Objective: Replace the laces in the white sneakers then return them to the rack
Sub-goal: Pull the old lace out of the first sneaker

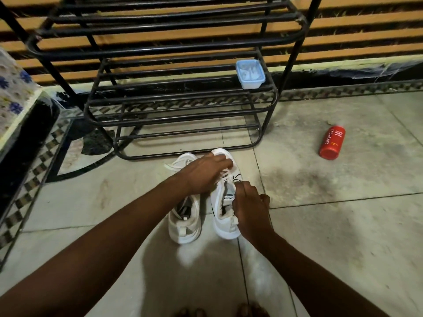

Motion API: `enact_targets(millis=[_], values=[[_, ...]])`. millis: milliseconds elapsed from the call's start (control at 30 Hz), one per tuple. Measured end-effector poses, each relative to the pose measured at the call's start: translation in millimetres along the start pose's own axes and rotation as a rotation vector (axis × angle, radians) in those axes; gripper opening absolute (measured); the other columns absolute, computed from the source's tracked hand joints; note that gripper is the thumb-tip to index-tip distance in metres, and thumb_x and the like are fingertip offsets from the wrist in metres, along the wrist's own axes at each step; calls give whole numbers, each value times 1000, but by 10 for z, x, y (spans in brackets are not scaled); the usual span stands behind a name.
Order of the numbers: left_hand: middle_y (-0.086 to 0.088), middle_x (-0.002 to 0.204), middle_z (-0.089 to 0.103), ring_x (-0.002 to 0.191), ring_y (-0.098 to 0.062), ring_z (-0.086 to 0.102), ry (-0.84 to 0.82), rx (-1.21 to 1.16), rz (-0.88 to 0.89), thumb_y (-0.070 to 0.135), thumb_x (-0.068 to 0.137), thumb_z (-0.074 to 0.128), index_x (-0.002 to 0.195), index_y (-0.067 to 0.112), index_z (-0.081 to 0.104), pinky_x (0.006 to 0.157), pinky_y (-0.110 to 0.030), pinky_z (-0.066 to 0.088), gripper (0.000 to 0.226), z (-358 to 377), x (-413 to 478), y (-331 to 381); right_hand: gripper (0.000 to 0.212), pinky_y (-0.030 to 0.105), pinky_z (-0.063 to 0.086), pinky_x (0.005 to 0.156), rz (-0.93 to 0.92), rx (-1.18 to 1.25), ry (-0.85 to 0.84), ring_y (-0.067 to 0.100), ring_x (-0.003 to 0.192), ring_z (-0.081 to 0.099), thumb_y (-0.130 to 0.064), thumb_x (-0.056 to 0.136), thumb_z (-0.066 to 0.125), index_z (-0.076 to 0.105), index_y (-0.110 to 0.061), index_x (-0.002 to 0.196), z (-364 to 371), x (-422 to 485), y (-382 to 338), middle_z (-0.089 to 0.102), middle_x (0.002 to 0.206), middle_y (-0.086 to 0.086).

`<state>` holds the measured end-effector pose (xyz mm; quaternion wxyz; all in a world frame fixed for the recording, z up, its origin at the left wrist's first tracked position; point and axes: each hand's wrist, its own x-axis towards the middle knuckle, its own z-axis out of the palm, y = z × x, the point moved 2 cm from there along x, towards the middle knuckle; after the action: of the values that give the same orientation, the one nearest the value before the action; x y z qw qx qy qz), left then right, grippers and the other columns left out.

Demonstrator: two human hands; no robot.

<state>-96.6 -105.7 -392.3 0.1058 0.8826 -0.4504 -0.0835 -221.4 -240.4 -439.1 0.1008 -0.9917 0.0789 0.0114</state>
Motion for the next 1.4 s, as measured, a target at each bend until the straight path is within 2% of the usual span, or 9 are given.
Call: enact_targets(millis=[133, 267, 367, 633, 733, 900, 1133, 1267, 1400], values=[[1, 102, 64, 100, -22, 52, -54, 196, 60, 13, 90, 63, 101, 18, 68, 75, -33, 45, 13, -64, 36, 23, 41, 40, 40, 91, -4, -28, 0, 16, 111, 52, -21, 94, 36, 46, -26, 134, 16, -3, 9, 49, 123, -8], [3, 93, 53, 95, -20, 47, 54, 6, -132, 5, 87, 65, 89, 20, 71, 71, -32, 39, 17, -232, -36, -222, 34, 39, 43, 89, 7, -32, -7, 15, 110, 52, -20, 96, 38, 46, -26, 129, 17, 14, 14, 47, 119, -8], [1, 93, 52, 93, -21, 44, 122, 33, -205, -11, 81, 63, 93, 21, 75, 75, -39, 43, 36, -303, -141, -357, 34, 37, 44, 88, -2, -26, -5, 15, 112, 52, -20, 97, 38, 46, -27, 129, 21, 20, 16, 47, 120, -8], [-10, 99, 58, 96, -33, 53, 261, 41, -359, -8, 82, 70, 99, 11, 75, 76, -39, 40, 26, -370, -347, -534, 33, 39, 42, 88, -4, 4, 4, 18, 111, 52, -17, 95, 40, 47, -24, 126, 18, 16, 35, 48, 120, -7], [-15, 93, 64, 93, -37, 61, 153, -37, -332, -8, 86, 67, 97, 4, 77, 75, -33, 38, 19, -404, -395, -572, 33, 38, 42, 86, -18, -5, 22, 17, 109, 54, -19, 94, 40, 48, -24, 126, 26, 24, 18, 50, 119, -7], [4, 101, 61, 106, -22, 61, -11, -153, -264, 26, 88, 78, 109, 20, 77, 89, -28, 43, 22, -232, -363, -295, 25, 39, 40, 79, -37, 63, 83, 21, 101, 58, -25, 92, 51, 56, -21, 116, 49, 96, 34, 54, 110, -3], [3, 149, 52, 141, -21, 44, -215, -66, -239, 84, 64, 71, 150, 24, 43, 118, -47, 23, 108, -68, -143, -73, 36, 41, 44, 83, -98, 286, -37, 27, 100, 62, -35, 84, 61, 55, -29, 119, -214, 451, -59, 56, 108, 0], [5, 131, 63, 129, -22, 54, -299, 79, -225, 91, 61, 66, 132, 27, 54, 107, -46, 32, 96, 18, -96, -50, 24, 39, 52, 81, -150, 298, -139, 27, 97, 62, -35, 81, 68, 68, -18, 99, -336, 672, -121, 54, 107, 3], [6, 128, 64, 127, -21, 55, -293, 62, -232, 91, 62, 66, 129, 27, 54, 106, -45, 36, 94, 45, -104, -51, 18, 40, 53, 83, -140, 276, -158, 31, 100, 61, -11, 79, 63, 70, -17, 95, -300, 780, -148, 53, 112, 6]])
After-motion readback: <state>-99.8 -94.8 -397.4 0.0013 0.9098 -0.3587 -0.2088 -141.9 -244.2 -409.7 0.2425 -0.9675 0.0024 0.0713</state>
